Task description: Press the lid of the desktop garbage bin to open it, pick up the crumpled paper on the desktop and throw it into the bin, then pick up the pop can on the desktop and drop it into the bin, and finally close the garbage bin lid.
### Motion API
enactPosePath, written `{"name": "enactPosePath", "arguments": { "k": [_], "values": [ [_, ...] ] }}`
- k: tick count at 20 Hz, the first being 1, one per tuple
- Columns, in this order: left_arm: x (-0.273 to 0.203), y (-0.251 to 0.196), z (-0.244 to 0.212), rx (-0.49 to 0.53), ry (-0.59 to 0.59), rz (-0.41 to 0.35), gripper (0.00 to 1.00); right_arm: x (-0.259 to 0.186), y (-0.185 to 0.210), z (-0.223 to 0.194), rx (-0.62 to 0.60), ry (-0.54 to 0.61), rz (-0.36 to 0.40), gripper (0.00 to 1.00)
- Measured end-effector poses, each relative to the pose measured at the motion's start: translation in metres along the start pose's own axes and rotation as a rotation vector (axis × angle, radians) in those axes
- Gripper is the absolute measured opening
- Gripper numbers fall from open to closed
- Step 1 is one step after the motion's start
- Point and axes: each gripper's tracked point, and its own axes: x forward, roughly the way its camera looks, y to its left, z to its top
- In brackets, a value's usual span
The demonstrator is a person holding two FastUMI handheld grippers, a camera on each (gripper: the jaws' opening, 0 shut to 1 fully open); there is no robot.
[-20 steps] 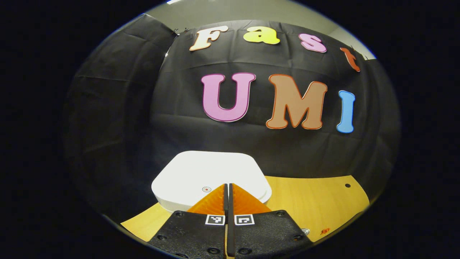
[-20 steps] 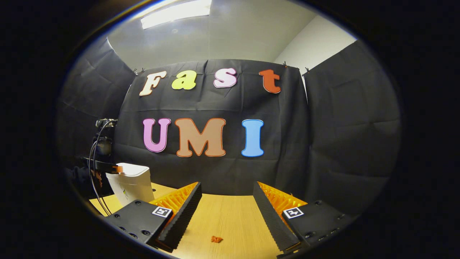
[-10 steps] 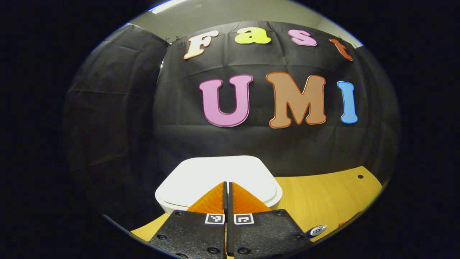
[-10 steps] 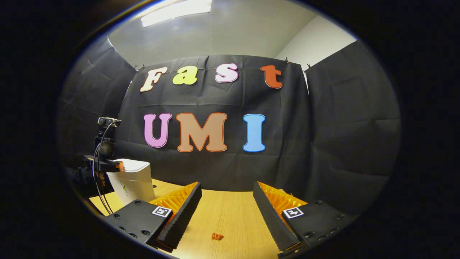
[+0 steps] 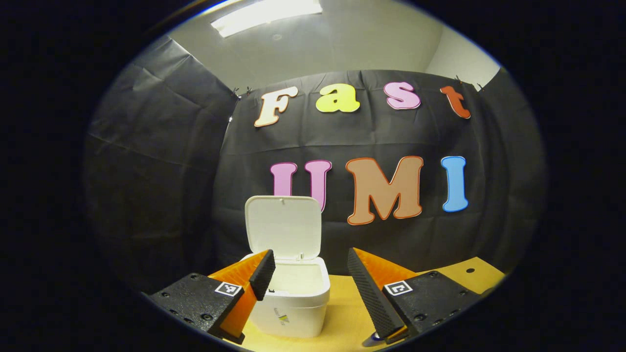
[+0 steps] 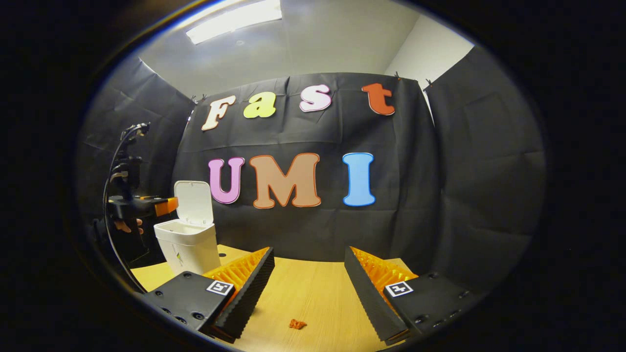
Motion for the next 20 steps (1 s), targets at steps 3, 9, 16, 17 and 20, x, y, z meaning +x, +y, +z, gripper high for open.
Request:
{"name": "enactPosePath", "arguments": {
  "k": [3,9,16,17,20],
  "values": [
    [-0.039,-0.018,0.009,-0.001,-0.030,0.002,0.94,0.009,-0.004,-0.017,-0.008,0.018,0.076,0.96],
    [-0.087,-0.039,0.003,-0.046,-0.035,-0.026,0.92,0.035,0.001,-0.061,-0.021,0.095,0.128,0.96],
    [-0.097,-0.038,-0.019,-0.035,0.002,-0.072,0.93,0.078,0.023,-0.165,-0.055,0.301,0.094,0.97],
    [-0.098,-0.038,-0.022,-0.038,0.012,-0.077,0.93,0.085,0.025,-0.180,-0.068,0.338,0.087,0.97],
    [-0.095,-0.038,-0.034,-0.046,0.044,-0.093,0.93,0.098,0.034,-0.227,-0.091,0.438,0.081,0.97]
  ]
}}
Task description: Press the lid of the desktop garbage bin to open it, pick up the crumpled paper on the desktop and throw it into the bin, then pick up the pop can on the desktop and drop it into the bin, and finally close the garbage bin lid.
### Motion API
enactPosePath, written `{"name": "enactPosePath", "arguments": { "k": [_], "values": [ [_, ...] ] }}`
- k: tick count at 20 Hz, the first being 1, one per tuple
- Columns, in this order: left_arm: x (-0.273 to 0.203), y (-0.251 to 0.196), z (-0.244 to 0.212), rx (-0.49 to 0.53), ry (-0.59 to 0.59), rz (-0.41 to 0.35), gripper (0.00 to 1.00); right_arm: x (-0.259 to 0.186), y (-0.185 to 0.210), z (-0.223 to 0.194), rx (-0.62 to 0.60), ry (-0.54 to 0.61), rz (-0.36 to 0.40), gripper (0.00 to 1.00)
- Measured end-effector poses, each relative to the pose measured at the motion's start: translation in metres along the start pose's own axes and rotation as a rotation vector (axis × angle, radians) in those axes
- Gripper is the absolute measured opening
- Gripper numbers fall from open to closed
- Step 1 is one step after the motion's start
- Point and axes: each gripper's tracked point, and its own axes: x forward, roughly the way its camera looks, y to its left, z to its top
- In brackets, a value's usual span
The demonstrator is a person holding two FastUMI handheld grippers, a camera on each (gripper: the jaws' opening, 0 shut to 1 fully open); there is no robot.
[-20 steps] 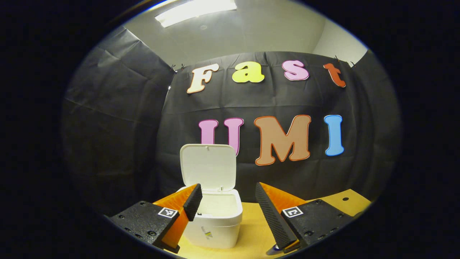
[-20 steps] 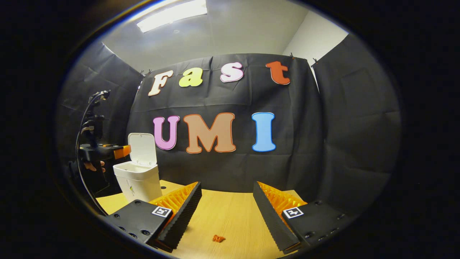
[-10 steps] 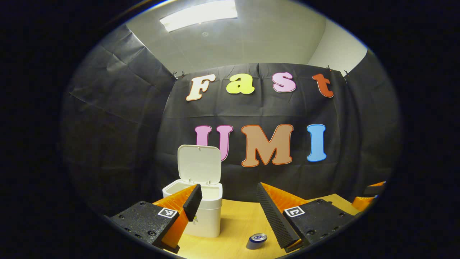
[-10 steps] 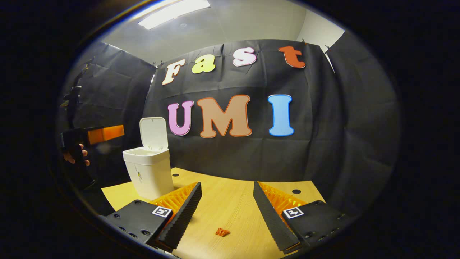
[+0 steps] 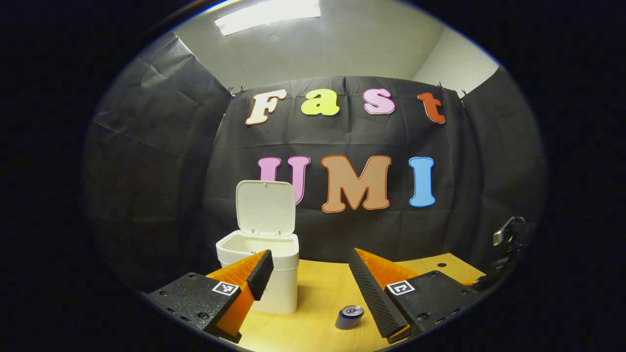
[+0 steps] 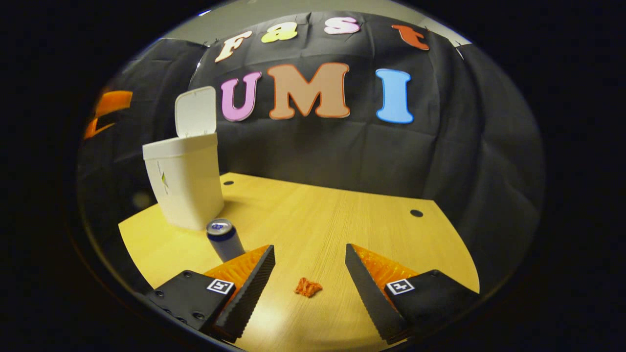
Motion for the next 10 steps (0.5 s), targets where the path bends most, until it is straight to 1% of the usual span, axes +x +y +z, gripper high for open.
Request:
{"name": "enactPosePath", "arguments": {
  "k": [5,7,8,10],
  "values": [
    [-0.001,0.009,-0.011,0.014,0.040,-0.004,0.93,0.044,0.004,-0.047,-0.045,0.131,-0.023,0.97],
    [-0.001,0.013,-0.013,0.019,0.049,-0.006,0.93,0.060,0.002,-0.058,-0.053,0.180,-0.034,0.95],
    [-0.001,0.014,-0.015,0.020,0.054,-0.006,0.93,0.060,0.003,-0.066,-0.059,0.196,-0.036,0.91],
    [-0.001,0.016,-0.019,0.019,0.070,-0.009,0.93,0.069,0.001,-0.075,-0.079,0.217,-0.052,0.88]
  ]
}}
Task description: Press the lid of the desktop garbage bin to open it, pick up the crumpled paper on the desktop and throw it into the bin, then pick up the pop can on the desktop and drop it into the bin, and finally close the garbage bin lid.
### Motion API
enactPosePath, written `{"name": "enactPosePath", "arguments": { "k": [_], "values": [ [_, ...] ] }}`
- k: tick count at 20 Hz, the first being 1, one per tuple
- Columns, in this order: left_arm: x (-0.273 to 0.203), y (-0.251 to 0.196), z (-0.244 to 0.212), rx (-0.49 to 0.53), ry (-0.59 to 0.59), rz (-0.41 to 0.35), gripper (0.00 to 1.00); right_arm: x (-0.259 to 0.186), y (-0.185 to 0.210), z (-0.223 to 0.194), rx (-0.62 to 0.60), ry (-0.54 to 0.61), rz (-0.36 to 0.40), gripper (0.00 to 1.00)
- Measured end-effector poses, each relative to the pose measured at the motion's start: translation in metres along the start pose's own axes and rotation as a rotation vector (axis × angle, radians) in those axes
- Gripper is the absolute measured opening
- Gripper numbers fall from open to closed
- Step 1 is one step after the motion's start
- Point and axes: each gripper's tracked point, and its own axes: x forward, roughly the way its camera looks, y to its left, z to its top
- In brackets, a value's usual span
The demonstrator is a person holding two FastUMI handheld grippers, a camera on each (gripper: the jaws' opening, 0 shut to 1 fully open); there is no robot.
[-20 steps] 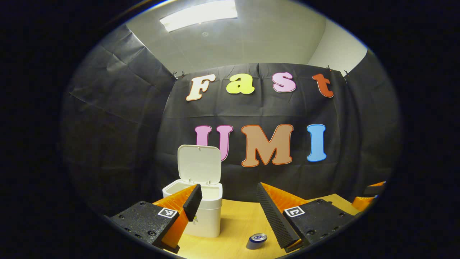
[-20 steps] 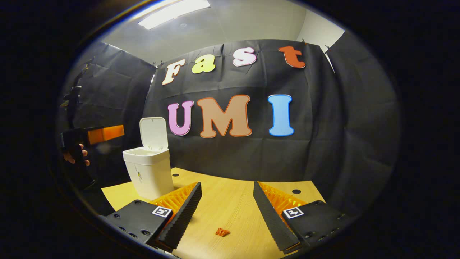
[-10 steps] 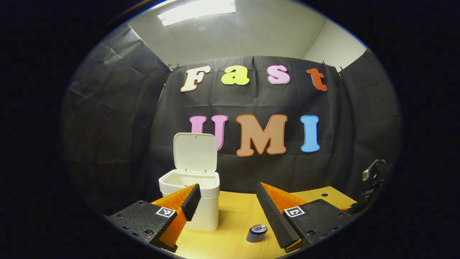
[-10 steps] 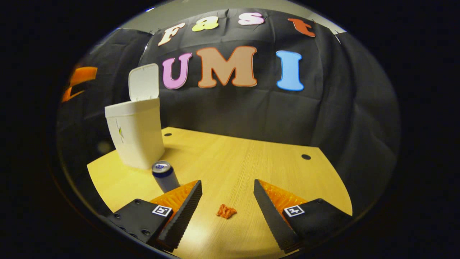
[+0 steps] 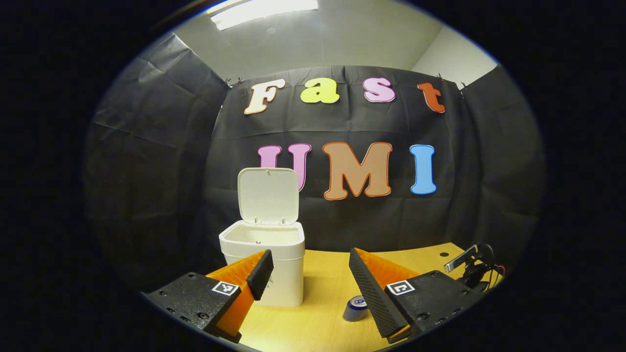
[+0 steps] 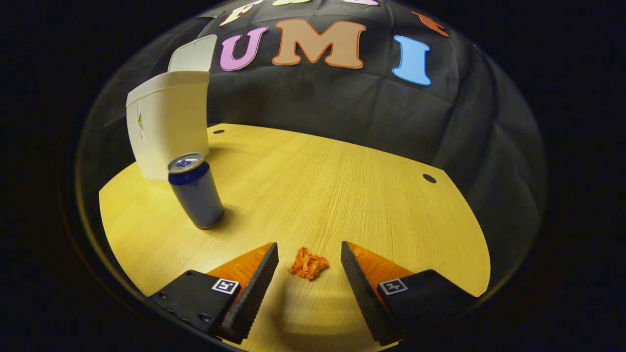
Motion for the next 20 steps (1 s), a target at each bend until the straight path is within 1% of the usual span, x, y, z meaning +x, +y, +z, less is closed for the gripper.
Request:
{"name": "enactPosePath", "arguments": {
  "k": [1,2,3,4,5,6,7,8,9,10,11,12,15,18,19,20],
  "values": [
    [0.000,0.000,-0.002,0.000,0.005,-0.001,0.94,0.005,0.000,-0.004,-0.012,0.010,0.002,0.87],
    [0.000,0.001,-0.003,-0.001,0.010,-0.004,0.94,0.008,0.005,-0.009,-0.020,0.028,0.020,0.90],
    [0.001,0.000,-0.004,0.000,0.014,-0.006,0.94,0.012,0.009,-0.014,-0.025,0.049,0.034,0.87],
    [0.003,0.001,-0.005,0.003,0.018,-0.007,0.93,0.015,0.009,-0.020,-0.032,0.069,0.035,0.77],
    [0.003,0.002,-0.006,0.005,0.022,-0.007,0.93,0.017,0.013,-0.025,-0.038,0.094,0.051,0.79],
    [0.004,0.002,-0.006,0.007,0.023,-0.008,0.93,0.015,0.016,-0.034,-0.041,0.131,0.062,0.71],
    [0.004,0.003,-0.005,0.010,0.018,-0.005,0.94,0.014,0.017,-0.035,-0.044,0.138,0.075,0.64],
    [0.005,0.002,-0.004,0.011,0.014,-0.008,0.94,0.016,0.019,-0.033,-0.033,0.133,0.089,0.55],
    [0.005,0.002,-0.004,0.011,0.015,-0.009,0.94,0.016,0.021,-0.032,-0.035,0.135,0.108,0.49],
    [0.007,0.001,-0.005,0.009,0.017,-0.011,0.94,0.016,0.022,-0.033,-0.033,0.137,0.116,0.39],
    [0.007,0.001,-0.006,0.008,0.020,-0.012,0.94,0.019,0.022,-0.032,-0.032,0.134,0.120,0.34],
    [0.007,0.000,-0.006,0.006,0.020,-0.014,0.94,0.017,0.022,-0.031,-0.029,0.131,0.121,0.34],
    [0.006,-0.003,-0.006,0.014,0.018,-0.022,0.94,0.007,0.023,-0.006,0.009,0.045,0.145,0.34],
    [0.006,-0.007,-0.005,0.017,0.016,-0.034,0.94,-0.022,0.027,0.045,0.049,-0.085,0.187,0.33],
    [0.006,-0.008,-0.006,0.012,0.017,-0.038,0.94,-0.033,0.029,0.067,0.066,-0.135,0.204,0.34],
    [0.007,-0.010,-0.006,0.007,0.017,-0.043,0.94,-0.047,0.036,0.088,0.081,-0.176,0.224,0.33]
  ]
}}
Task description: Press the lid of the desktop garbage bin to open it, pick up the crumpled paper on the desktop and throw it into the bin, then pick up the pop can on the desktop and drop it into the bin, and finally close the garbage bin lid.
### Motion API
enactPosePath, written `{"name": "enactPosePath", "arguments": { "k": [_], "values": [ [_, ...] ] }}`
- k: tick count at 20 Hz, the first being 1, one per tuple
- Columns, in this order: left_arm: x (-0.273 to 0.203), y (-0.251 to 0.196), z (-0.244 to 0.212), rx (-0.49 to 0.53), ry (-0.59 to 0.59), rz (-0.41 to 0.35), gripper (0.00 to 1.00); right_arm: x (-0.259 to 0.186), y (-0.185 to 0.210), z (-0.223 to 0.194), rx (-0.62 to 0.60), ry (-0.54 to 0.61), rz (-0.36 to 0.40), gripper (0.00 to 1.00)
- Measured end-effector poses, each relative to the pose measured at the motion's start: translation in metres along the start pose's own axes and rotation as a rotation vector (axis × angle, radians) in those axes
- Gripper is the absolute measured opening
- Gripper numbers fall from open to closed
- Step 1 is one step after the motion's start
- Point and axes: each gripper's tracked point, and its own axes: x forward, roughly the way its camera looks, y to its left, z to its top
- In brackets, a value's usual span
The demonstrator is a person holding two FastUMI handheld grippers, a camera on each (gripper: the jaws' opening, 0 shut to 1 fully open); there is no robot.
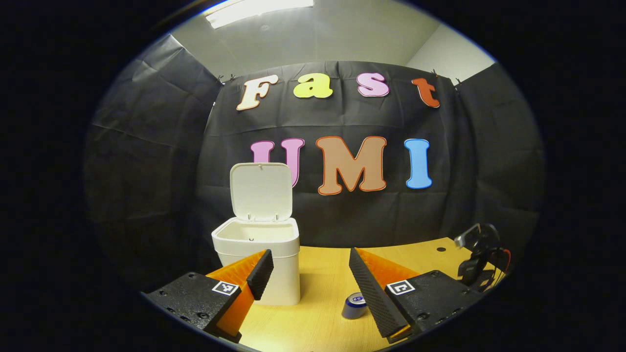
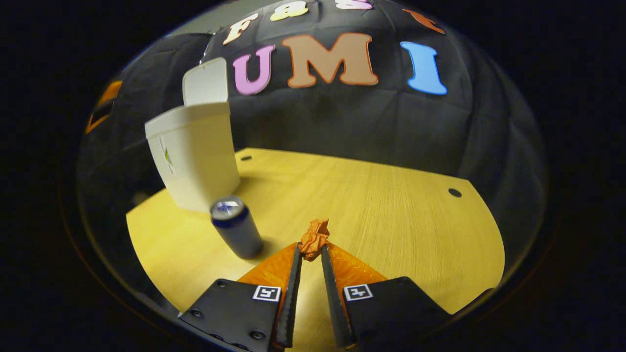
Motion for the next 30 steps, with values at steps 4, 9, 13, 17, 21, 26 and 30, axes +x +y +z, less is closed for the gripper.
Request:
{"name": "enactPosePath", "arguments": {
  "k": [4,9,13,17,21,26,30],
  "values": [
    [-0.001,-0.003,0.002,-0.014,-0.010,-0.012,0.94,-0.032,0.040,0.092,-0.017,-0.172,0.084,0.32],
    [-0.001,0.008,0.003,-0.037,-0.017,-0.007,0.94,-0.061,0.094,0.177,-0.085,-0.331,0.180,0.32],
    [-0.002,0.020,0.000,-0.047,-0.016,0.003,0.94,-0.061,0.130,0.215,-0.127,-0.415,0.234,0.32],
    [-0.003,0.030,-0.006,-0.054,-0.007,0.010,0.94,-0.052,0.165,0.238,-0.142,-0.436,0.285,0.32],
    [-0.001,0.043,-0.012,-0.060,0.001,0.016,0.94,-0.024,0.206,0.259,-0.176,-0.423,0.330,0.32],
    [0.006,0.059,-0.026,-0.070,0.025,0.018,0.94,0.037,0.263,0.260,-0.215,-0.342,0.377,0.32],
    [0.012,0.072,-0.042,-0.068,0.053,0.021,0.94,0.083,0.285,0.240,-0.237,-0.238,0.378,0.33]
  ]
}}
